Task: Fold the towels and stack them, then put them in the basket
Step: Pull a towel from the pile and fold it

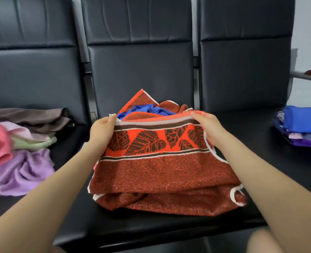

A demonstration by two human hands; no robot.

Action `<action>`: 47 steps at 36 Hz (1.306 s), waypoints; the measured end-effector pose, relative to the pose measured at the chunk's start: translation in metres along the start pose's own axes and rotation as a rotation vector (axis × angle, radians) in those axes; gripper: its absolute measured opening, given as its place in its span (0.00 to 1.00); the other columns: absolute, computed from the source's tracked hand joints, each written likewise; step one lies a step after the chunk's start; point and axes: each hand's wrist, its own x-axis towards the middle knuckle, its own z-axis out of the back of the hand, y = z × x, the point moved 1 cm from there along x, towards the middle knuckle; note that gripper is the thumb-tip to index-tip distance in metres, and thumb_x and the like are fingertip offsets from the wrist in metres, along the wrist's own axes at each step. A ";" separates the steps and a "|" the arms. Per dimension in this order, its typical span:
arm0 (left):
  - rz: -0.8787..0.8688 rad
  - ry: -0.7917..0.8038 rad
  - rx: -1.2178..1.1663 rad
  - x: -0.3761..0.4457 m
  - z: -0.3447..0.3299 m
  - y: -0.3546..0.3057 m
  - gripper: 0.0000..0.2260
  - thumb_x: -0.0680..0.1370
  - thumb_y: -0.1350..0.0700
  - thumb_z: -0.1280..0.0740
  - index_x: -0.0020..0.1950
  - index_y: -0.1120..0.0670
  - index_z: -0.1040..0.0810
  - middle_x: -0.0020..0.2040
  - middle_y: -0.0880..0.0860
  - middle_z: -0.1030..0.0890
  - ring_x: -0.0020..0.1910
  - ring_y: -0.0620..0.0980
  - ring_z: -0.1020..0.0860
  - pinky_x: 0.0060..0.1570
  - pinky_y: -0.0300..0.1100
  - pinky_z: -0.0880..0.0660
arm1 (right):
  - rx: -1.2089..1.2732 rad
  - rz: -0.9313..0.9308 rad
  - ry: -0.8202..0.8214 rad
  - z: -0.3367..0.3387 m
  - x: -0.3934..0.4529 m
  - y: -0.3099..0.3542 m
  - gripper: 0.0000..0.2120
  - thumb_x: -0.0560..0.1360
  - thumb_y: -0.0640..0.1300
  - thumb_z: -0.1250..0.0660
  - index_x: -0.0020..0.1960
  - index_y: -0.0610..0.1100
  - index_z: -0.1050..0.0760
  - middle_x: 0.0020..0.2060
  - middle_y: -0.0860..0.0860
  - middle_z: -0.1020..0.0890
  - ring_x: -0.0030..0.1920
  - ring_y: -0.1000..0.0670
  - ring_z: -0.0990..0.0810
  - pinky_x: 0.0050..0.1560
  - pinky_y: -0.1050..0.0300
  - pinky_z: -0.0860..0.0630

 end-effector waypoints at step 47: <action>-0.366 0.313 0.138 0.024 -0.005 0.016 0.14 0.79 0.53 0.34 0.39 0.61 0.26 0.35 0.50 0.27 0.35 0.43 0.31 0.38 0.40 0.33 | -0.113 -0.060 0.109 0.028 -0.028 -0.009 0.07 0.75 0.43 0.30 0.52 0.43 0.18 0.42 0.45 0.15 0.38 0.49 0.16 0.32 0.62 0.24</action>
